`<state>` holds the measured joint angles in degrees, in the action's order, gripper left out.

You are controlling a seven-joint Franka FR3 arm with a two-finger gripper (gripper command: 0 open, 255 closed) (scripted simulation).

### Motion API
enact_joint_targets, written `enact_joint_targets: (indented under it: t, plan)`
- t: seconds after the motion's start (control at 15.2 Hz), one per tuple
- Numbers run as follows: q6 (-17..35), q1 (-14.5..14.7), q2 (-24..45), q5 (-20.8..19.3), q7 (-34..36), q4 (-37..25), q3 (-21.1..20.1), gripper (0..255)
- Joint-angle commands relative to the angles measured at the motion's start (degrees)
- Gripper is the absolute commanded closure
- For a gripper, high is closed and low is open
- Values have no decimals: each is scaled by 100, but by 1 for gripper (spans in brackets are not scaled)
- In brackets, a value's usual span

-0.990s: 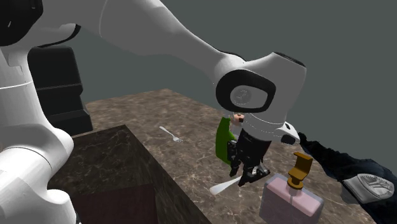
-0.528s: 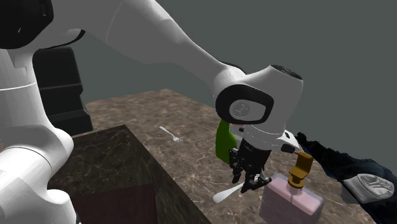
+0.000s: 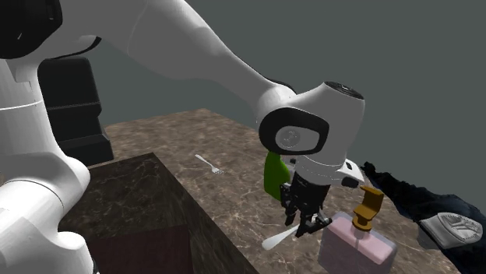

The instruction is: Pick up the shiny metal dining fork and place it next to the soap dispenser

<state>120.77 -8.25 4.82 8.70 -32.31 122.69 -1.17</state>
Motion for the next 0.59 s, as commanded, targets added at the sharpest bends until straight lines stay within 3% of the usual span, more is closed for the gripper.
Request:
enact_joint_targets:
  t: [0.0,0.2,0.26,0.53]
  plan:
    - [-34,-14,357,11,-23,19,11,255]
    - [-34,-14,357,11,-23,19,11,255]
    - [-37,-12,349,11,-19,24,9,0]
    - [-32,-8,351,12,-14,26,6,0]
